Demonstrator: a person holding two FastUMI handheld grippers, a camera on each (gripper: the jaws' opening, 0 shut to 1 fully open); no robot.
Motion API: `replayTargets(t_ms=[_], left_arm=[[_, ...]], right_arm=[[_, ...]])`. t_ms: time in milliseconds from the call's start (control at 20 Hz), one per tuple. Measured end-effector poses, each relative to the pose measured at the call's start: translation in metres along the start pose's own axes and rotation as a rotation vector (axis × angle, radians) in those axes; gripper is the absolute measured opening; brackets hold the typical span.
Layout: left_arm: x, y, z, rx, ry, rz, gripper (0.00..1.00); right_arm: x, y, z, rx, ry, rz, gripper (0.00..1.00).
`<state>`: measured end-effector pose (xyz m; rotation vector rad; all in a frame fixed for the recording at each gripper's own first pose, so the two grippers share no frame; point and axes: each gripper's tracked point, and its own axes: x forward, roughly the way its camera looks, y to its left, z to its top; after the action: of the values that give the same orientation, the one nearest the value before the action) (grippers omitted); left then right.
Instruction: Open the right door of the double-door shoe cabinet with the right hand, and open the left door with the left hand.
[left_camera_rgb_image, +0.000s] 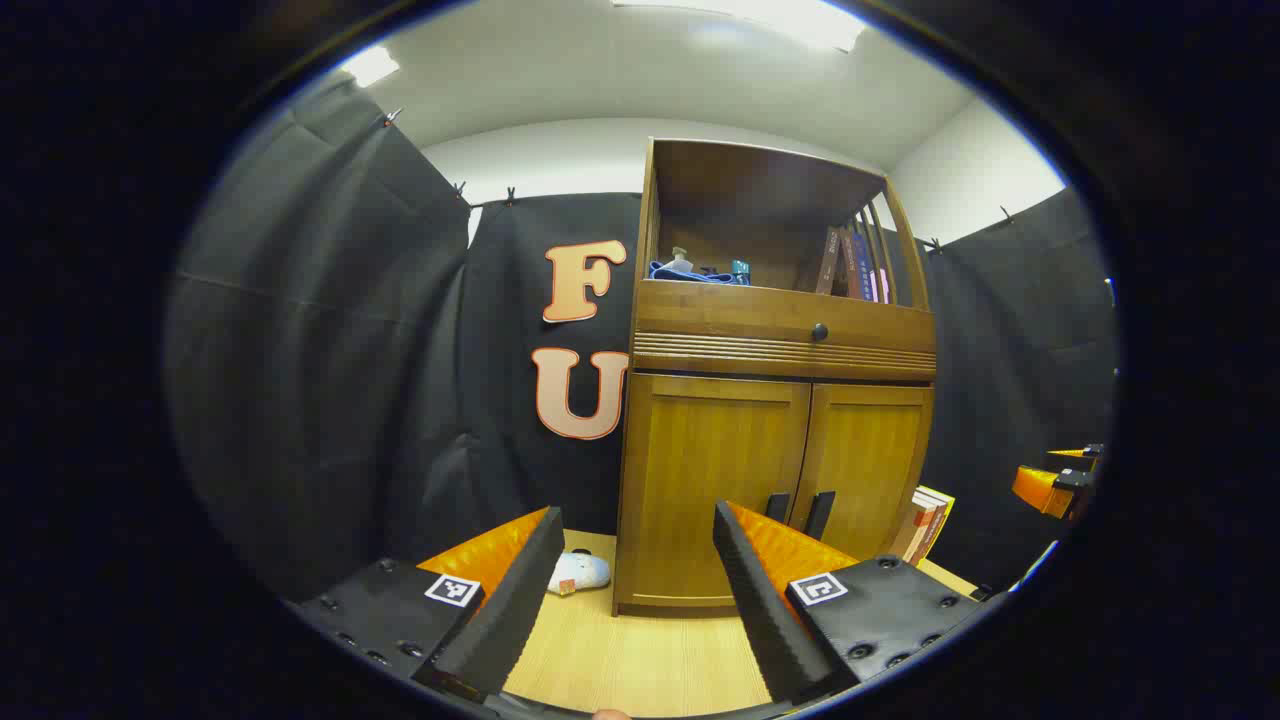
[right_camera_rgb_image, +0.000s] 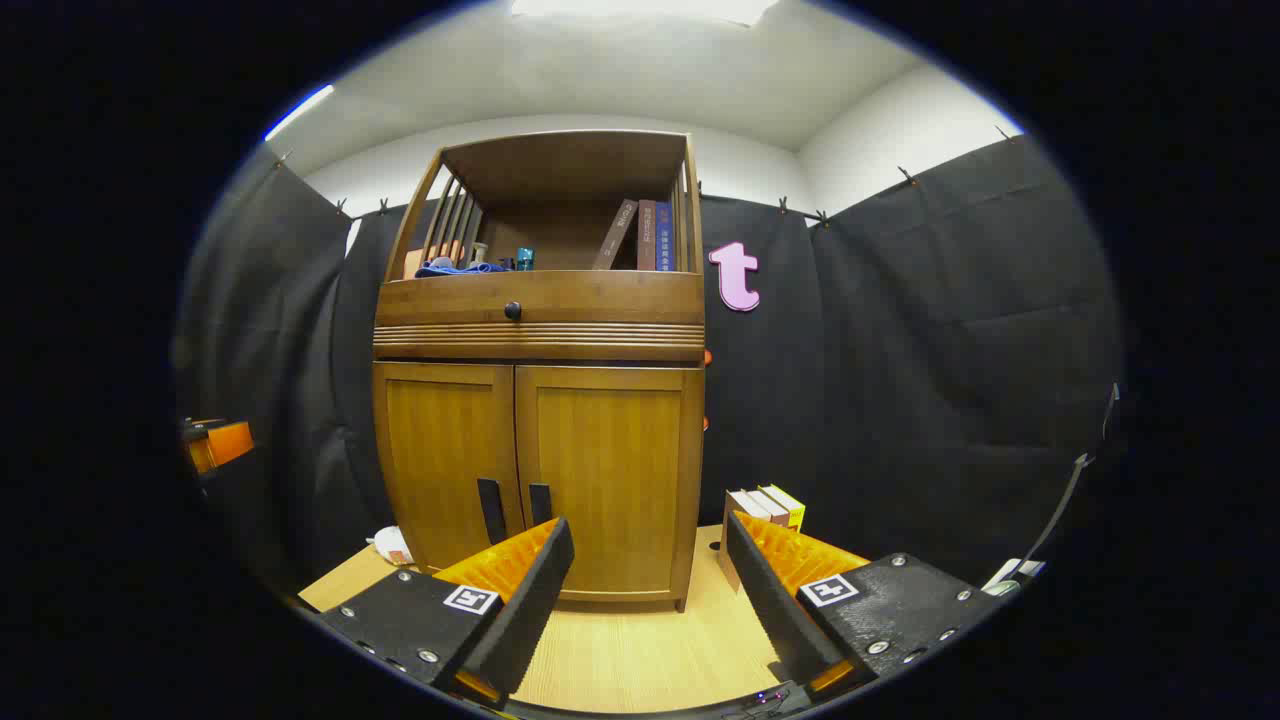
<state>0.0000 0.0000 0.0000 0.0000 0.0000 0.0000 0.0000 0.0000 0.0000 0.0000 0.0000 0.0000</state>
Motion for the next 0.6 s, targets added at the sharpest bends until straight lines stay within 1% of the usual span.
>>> replayTargets(t_ms=[100, 150, 200, 300, 450, 600], left_arm=[[0.000, -0.003, 0.001, 0.005, -0.005, -0.005, 0.93], [0.002, -0.005, 0.002, 0.002, -0.006, -0.012, 0.93], [0.001, -0.007, 0.003, -0.002, -0.007, -0.016, 0.93], [0.002, -0.010, 0.003, -0.008, -0.007, -0.024, 0.93], [0.002, -0.015, 0.001, 0.000, -0.004, -0.035, 0.93], [0.001, -0.015, 0.006, 0.016, -0.013, -0.030, 0.93]], right_arm=[[-0.004, -0.008, 0.014, 0.003, -0.024, -0.020, 1.00], [-0.007, -0.005, 0.018, 0.019, -0.029, -0.013, 1.00], [-0.008, -0.002, 0.021, 0.039, -0.027, -0.003, 0.93], [-0.009, 0.003, 0.025, 0.022, -0.037, 0.011, 0.93], [-0.011, 0.010, 0.016, -0.004, -0.015, 0.021, 0.93], [-0.011, 0.013, 0.025, 0.023, -0.031, 0.029, 0.93]])
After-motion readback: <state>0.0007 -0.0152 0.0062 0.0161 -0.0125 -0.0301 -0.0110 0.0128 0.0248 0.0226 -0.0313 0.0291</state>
